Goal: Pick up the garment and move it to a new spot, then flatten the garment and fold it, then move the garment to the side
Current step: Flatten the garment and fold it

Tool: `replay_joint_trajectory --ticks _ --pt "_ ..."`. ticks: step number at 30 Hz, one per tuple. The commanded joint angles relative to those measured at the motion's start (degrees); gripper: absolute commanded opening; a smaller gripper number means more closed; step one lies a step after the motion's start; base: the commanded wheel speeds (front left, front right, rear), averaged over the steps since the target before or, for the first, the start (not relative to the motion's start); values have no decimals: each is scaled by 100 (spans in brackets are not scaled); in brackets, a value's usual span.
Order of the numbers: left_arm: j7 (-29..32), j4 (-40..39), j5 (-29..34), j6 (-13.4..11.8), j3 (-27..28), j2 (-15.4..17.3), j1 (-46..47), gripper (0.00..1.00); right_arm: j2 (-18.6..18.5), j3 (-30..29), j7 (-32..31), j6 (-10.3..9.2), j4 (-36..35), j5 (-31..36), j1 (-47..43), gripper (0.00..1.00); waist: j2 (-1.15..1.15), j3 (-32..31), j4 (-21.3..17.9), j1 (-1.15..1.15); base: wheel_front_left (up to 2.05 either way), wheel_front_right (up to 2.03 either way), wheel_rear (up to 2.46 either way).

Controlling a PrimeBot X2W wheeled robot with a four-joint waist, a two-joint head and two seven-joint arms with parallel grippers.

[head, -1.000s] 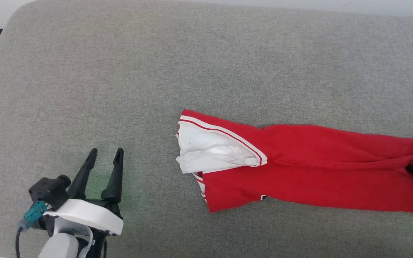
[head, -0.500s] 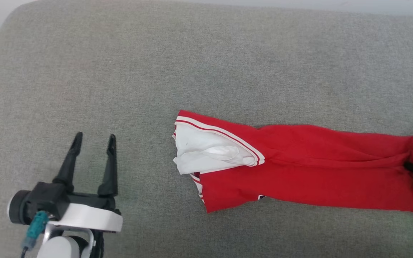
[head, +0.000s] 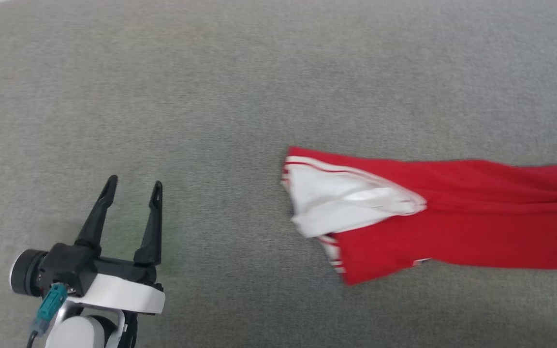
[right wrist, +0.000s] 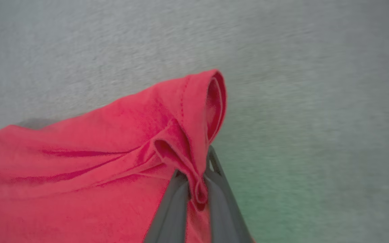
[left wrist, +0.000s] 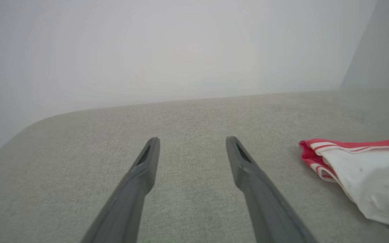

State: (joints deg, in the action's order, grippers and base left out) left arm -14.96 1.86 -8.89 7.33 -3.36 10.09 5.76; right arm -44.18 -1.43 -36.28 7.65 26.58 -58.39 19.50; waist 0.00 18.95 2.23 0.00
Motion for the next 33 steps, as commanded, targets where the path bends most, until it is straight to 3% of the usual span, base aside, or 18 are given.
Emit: replay_joint_trajectory --ticks 1,10,16,23,33 --pt "-29 4 -8 20 -7 31 84 100 -57 -72 50 -30 60 10 53 0 0 55 -75 0 0 0 0" --pt "-29 -51 -14 14 -100 136 236 100 -599 -984 302 -29 579 -23 48 0 0 158 -296 0 0 0 0" --pt "-29 6 17 14 -132 135 256 100 -512 -1183 343 -29 580 -16 -35 0 0 115 -351 0 0 0 0" --pt "-29 105 4 15 -168 124 224 100 -400 -937 232 -17 -63 97 -304 0 0 17 -320 0 0 0 0" --pt "-29 183 13 15 -102 51 111 100 -213 -248 196 -17 -1596 246 -622 0 0 -194 -99 0 0 0 0"
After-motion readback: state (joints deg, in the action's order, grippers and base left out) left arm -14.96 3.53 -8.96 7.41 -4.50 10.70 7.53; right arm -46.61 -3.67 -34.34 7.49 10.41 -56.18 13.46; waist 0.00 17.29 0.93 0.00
